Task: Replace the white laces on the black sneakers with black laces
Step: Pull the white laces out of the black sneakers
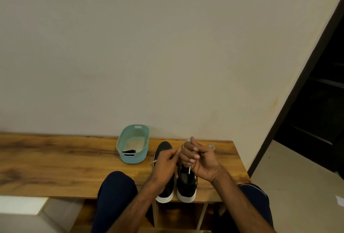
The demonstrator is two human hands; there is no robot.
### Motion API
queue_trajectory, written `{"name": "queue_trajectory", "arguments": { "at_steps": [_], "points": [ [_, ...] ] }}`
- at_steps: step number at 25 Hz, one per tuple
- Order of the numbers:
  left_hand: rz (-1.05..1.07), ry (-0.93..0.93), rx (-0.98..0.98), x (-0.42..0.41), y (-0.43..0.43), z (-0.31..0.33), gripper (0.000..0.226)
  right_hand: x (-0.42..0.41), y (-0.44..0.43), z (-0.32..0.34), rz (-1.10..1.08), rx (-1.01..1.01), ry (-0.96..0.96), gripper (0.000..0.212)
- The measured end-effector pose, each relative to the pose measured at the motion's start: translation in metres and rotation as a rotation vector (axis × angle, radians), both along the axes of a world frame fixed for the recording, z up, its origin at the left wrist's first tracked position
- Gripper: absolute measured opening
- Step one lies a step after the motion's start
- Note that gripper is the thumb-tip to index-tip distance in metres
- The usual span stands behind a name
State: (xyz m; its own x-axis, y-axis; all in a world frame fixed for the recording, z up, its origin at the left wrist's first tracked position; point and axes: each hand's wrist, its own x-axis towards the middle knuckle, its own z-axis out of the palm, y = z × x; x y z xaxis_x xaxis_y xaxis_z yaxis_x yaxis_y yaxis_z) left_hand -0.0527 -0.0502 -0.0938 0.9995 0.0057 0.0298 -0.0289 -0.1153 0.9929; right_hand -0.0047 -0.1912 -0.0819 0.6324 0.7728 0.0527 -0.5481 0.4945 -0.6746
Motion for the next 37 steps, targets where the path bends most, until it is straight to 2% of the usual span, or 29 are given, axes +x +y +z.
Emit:
{"name": "queue_trajectory", "arguments": {
  "at_steps": [3,7,10,13,15,17,18,27,30,32,35,37],
  "points": [
    [-0.1,0.082,-0.054,-0.009,0.002,-0.008,0.031,0.0,-0.005,-0.009,0.073,0.04,-0.018,0.046],
    [-0.073,0.081,0.022,-0.01,0.002,-0.016,0.023,-0.005,-0.008,-0.02,0.099,0.018,-0.033,0.048],
    [-0.154,0.114,-0.076,-0.014,0.001,-0.018,0.023,-0.008,-0.006,-0.021,0.136,0.022,-0.046,0.044],
    [-0.076,0.16,-0.104,-0.015,0.0,-0.021,0.035,-0.009,-0.001,-0.018,0.138,-0.021,-0.095,0.036],
    [-0.045,0.164,-0.215,-0.017,-0.001,-0.024,0.041,-0.009,0.001,-0.017,0.143,-0.036,-0.131,0.037],
    [-0.101,0.128,-0.337,-0.021,-0.002,-0.023,0.04,-0.009,0.002,-0.015,0.162,-0.025,-0.145,0.039],
    [-0.125,0.112,-0.339,-0.022,-0.001,-0.022,0.041,-0.009,0.001,-0.015,0.176,-0.022,-0.15,0.039],
    [-0.178,0.102,-0.025,-0.021,0.006,-0.015,0.03,-0.009,-0.005,-0.023,0.199,-0.104,-0.121,0.038],
    [-0.163,0.122,-0.025,-0.024,0.008,-0.022,0.034,-0.011,-0.008,-0.014,0.248,-0.167,-0.151,0.037],
    [-0.129,0.108,-0.007,-0.027,0.011,-0.029,0.039,-0.01,-0.008,-0.005,0.288,-0.232,-0.236,0.037],
    [-0.131,0.023,0.042,-0.029,0.022,-0.036,0.037,-0.014,-0.005,0.002,0.333,-0.329,-0.333,0.038],
    [-0.167,-0.026,0.019,-0.033,0.026,-0.035,0.034,-0.019,-0.011,-0.001,0.317,-0.342,-0.317,0.036]
  ]
}}
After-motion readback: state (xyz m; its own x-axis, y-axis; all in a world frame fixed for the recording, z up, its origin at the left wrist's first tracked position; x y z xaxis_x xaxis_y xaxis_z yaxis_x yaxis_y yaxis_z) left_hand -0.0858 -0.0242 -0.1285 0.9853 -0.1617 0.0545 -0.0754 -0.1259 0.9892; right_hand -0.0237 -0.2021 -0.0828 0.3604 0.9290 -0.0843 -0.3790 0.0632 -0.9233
